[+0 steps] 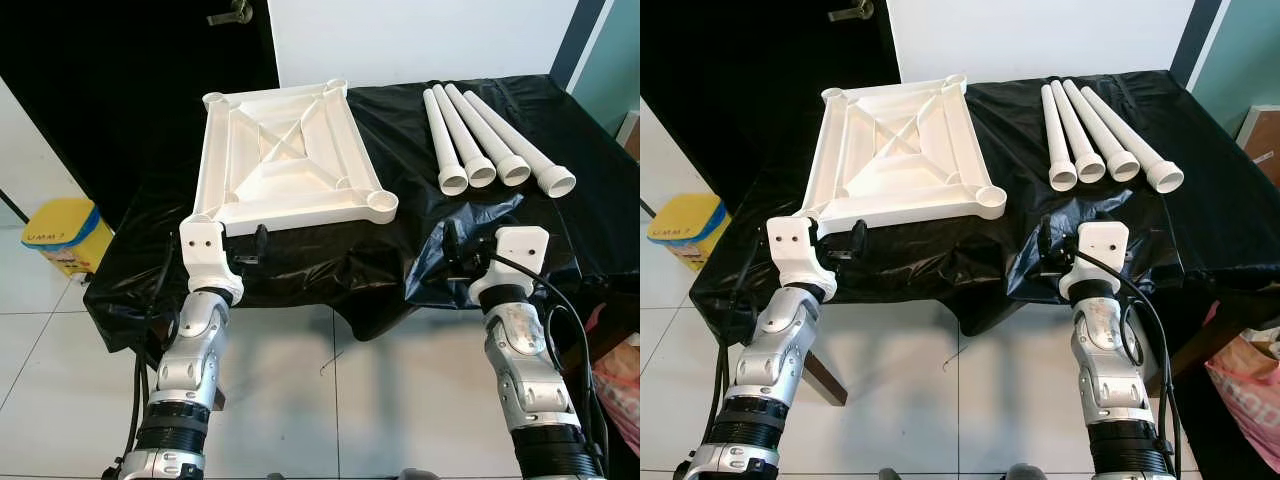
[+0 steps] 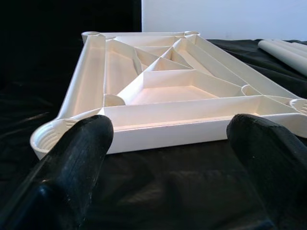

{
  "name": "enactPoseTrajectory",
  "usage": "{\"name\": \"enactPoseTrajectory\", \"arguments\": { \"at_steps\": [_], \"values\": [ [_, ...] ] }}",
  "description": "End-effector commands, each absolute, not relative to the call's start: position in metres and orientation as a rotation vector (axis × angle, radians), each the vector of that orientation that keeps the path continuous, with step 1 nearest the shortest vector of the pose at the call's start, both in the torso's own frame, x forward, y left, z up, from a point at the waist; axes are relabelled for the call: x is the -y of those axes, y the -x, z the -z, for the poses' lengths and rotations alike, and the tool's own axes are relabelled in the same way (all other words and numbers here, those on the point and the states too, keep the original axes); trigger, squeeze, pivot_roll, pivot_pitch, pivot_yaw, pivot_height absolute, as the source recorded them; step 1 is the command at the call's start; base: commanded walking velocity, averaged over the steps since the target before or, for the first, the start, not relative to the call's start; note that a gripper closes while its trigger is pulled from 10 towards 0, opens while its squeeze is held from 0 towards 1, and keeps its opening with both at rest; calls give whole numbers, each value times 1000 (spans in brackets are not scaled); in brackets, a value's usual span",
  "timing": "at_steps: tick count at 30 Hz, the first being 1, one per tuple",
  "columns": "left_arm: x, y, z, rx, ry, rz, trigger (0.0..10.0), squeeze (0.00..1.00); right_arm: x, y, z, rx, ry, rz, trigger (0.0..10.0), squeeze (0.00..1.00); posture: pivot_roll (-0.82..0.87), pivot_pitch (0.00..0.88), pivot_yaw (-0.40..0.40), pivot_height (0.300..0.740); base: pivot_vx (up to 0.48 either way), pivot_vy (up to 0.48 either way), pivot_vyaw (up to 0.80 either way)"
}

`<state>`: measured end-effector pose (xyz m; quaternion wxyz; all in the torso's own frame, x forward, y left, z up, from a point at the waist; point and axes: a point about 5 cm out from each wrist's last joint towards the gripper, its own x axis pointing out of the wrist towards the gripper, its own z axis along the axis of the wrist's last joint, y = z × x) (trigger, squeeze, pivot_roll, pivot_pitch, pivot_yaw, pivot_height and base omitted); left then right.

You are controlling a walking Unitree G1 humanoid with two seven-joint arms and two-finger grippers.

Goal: Building children table

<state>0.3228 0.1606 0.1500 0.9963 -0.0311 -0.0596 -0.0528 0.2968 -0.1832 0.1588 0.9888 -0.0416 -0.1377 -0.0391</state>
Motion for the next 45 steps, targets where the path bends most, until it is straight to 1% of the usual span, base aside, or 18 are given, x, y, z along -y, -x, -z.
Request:
{"name": "enactPoseTrajectory", "arguments": {
  "at_steps": [1,7,9,19,30,38,45],
  "values": [
    [-159,-323,-154,125,56,161,10000,0,182,-298,-157,269,92,70,10000,0,-234,0,67,740,0,0,0],
    [-155,-323,-159,152,40,200,10000,0,183,-296,-154,267,110,71,10000,0,-231,0,64,740,0,0,0],
    [-150,-321,-162,164,40,245,10000,0,179,-294,-153,270,109,46,10000,0,-230,0,63,740,0,0,0],
    [-140,-321,-167,175,40,321,10000,0,179,-293,-154,276,81,30,10000,0,-227,0,60,740,0,0,0],
    [-145,-323,-171,171,55,287,10000,0,178,-290,-152,270,78,27,10000,0,-219,1,63,740,0,0,0],
    [-146,-323,-172,171,66,273,10000,0,176,-294,-154,273,78,10,10000,0,-206,4,57,740,0,0,0],
    [-143,-321,-172,171,71,281,10000,0,174,-295,-154,273,75,1,10000,0,-199,6,55,740,287,0,0]
  ]
}}
